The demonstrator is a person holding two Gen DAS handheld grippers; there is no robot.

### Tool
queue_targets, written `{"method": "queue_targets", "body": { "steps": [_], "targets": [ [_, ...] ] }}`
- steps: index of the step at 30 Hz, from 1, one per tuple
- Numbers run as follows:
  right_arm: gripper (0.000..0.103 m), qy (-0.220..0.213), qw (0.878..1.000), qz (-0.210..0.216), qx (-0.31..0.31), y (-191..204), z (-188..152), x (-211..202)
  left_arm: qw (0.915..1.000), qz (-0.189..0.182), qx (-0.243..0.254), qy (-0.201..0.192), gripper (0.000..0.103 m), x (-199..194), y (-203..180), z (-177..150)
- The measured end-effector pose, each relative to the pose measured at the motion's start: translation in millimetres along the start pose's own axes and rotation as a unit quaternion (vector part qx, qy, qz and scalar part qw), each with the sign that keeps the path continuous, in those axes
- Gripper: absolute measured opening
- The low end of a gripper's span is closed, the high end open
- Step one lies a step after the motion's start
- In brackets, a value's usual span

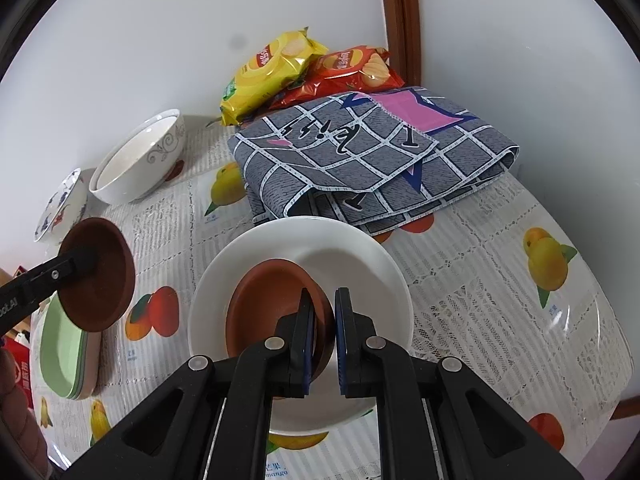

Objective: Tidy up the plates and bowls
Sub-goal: 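Lower the right tool's brown bowl into the large white bowl while the left tool holds its brown bowl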

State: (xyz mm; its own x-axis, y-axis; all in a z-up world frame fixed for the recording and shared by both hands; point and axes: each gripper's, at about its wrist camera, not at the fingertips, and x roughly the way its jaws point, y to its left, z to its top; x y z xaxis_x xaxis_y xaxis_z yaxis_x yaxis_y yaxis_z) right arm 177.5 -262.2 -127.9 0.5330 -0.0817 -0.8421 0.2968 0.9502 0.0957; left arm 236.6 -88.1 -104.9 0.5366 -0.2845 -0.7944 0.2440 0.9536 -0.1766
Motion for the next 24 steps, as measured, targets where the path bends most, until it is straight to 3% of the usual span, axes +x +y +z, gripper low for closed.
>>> {"method": "queue_targets", "body": {
  "steps": [24],
  "targets": [
    [0.010,0.010,1.000,-0.026,0.003,1.7,-0.4,10.4,0.9999,-0.012,0.000,0.000,0.009,-8.4,-0.5,-1.5]
  ]
}}
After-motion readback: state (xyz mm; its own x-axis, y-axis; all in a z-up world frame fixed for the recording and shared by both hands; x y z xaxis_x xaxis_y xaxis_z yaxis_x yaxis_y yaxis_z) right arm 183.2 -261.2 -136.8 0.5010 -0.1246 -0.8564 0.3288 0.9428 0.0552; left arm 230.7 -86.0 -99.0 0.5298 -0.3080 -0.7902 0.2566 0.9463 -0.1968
